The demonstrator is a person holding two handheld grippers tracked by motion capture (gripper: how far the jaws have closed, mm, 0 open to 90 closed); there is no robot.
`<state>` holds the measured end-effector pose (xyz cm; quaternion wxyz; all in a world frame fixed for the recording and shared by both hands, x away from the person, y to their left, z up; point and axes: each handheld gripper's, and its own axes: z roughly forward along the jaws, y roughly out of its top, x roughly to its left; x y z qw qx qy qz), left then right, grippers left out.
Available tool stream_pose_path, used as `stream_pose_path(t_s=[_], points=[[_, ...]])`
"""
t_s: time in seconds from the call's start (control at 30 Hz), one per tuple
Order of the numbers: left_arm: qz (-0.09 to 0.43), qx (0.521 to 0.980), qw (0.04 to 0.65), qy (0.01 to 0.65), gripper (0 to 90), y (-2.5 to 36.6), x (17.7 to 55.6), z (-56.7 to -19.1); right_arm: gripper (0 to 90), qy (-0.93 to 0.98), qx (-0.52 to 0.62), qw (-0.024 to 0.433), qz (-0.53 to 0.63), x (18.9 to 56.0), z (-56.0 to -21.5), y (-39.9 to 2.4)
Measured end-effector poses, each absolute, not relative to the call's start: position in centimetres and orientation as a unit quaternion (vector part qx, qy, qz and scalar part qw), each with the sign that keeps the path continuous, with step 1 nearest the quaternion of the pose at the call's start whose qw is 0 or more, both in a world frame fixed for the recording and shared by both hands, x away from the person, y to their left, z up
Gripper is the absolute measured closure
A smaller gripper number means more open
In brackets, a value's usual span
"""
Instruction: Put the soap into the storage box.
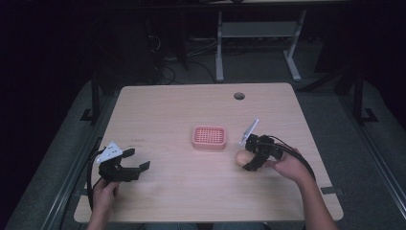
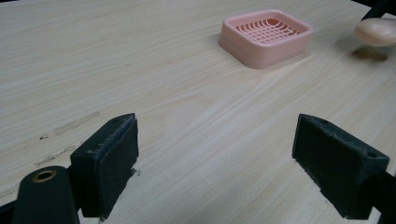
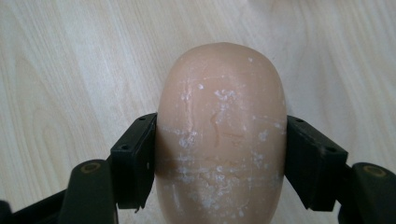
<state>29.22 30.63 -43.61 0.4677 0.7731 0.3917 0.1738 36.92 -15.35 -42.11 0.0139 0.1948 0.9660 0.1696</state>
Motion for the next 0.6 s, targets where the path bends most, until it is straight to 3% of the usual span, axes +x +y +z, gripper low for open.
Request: stream_pose_path(t_s=[0.6], points=[[0.176,0.769,0.473,0.392,14.2,30.7,29.2,-43.6,31.7,0.966,0.179,0.015,0.187,38.0,-40.7,-13.6]])
